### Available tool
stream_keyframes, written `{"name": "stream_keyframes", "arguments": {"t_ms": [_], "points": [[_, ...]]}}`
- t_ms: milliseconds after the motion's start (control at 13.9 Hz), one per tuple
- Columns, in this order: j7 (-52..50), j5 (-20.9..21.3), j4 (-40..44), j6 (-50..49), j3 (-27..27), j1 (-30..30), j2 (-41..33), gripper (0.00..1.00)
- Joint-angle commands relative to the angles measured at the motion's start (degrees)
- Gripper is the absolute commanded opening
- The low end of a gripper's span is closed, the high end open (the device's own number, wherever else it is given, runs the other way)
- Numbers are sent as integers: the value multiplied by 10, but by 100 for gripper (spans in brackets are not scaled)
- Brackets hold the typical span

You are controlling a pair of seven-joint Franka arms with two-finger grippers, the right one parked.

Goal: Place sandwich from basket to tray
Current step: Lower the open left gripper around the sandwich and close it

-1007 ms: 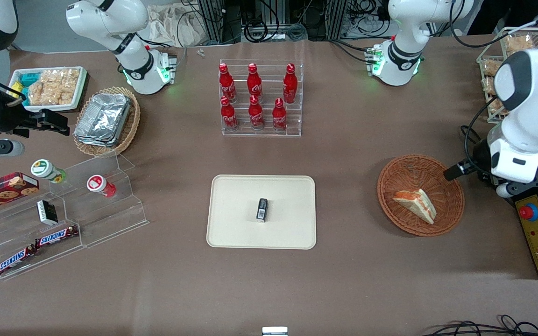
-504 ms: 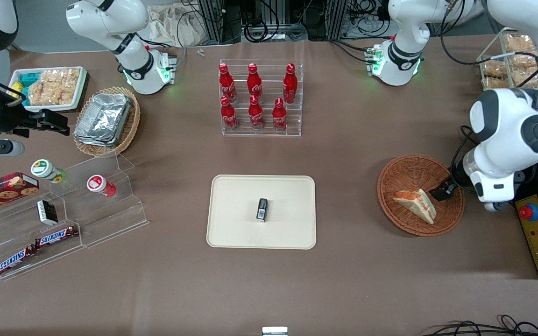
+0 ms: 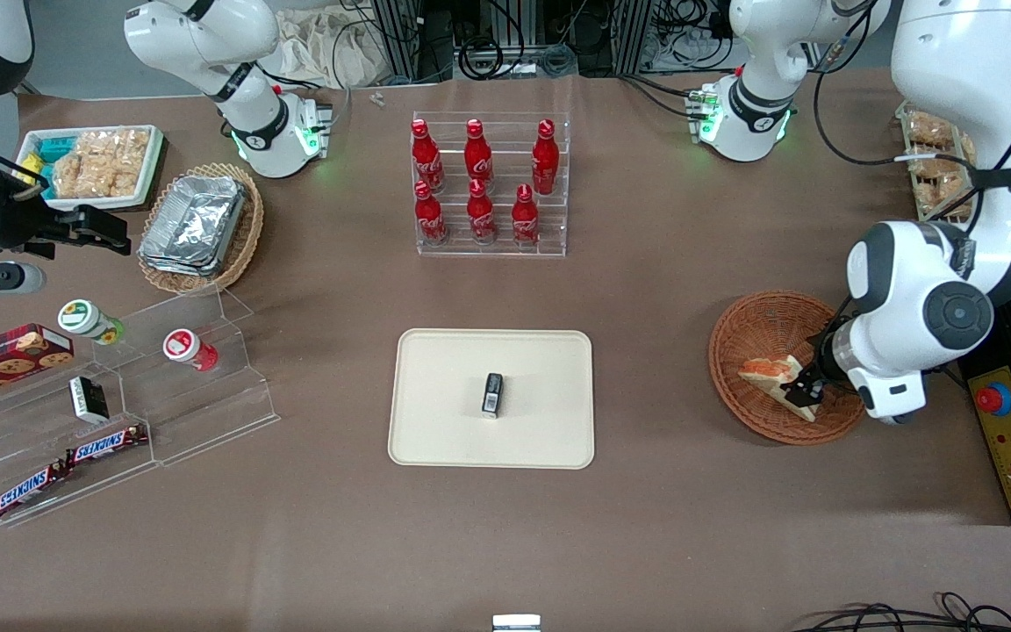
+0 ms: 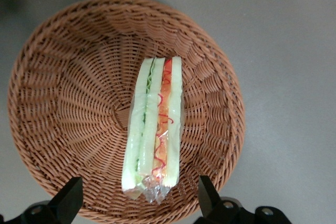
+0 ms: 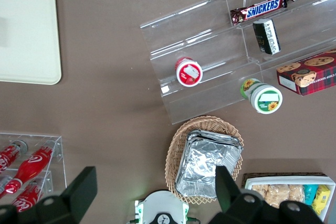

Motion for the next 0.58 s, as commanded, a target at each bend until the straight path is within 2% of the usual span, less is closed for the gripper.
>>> {"name": "stream_keyframes", "arguments": {"t_ms": [0,504], "points": [[-25,8,16,1,4,-3,15,99],[-34,20,6,0,6,-3,22,99]]}}
